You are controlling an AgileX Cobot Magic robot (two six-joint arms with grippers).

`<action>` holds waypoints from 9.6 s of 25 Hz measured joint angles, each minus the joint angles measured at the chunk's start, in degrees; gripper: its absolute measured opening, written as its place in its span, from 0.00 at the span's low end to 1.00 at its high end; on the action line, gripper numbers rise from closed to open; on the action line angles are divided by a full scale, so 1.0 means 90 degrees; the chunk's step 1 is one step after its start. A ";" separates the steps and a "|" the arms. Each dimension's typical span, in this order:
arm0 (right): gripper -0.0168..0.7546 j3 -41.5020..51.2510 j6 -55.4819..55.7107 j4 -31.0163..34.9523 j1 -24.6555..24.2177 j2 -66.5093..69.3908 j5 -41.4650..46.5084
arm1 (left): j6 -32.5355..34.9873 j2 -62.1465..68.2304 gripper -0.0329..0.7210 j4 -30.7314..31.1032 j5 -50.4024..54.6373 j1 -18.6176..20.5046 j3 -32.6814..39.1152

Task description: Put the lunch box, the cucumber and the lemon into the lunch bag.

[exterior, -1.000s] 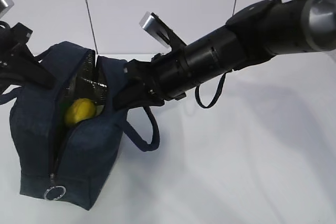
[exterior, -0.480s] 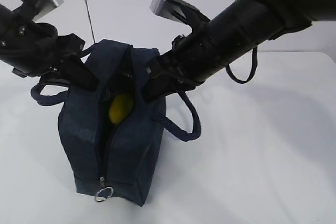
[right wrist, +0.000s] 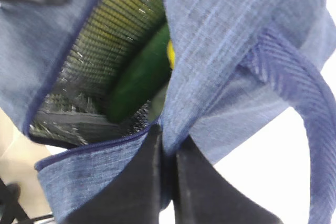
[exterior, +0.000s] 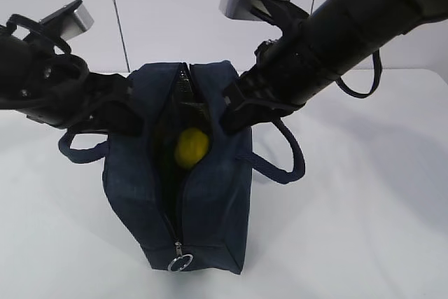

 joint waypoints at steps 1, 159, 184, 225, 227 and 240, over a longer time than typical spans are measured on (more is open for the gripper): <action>0.02 0.0143 0.0017 0.0000 -0.0026 -0.0099 -0.0099 | 0.0000 -0.0041 0.04 -0.0020 -0.0080 -0.0029 0.0051; 0.33 0.4645 -0.6342 0.5115 -0.0106 -0.1997 -0.0494 | 0.2659 -0.1054 0.10 -0.2518 -0.2444 -0.1698 0.2207; 0.33 0.4645 -0.9487 0.5426 -0.0106 -0.1329 -0.0538 | 0.2669 -0.1040 0.05 -0.2781 -0.2405 -0.1698 0.2207; 0.33 0.3635 -1.2653 0.6939 -0.0106 0.1036 -0.0332 | 0.2669 -0.1026 0.05 -0.3298 -0.2345 -0.1698 0.2207; 0.33 0.3635 -1.2653 0.6939 -0.0106 0.1036 -0.0332 | 0.2669 -0.1026 0.05 -0.3309 -0.2345 -0.1698 0.2207; 0.34 0.3550 -1.2985 0.7023 -0.0106 0.1572 -0.0237 | 0.2669 -0.1024 0.05 -0.3339 -0.2345 -0.1698 0.2207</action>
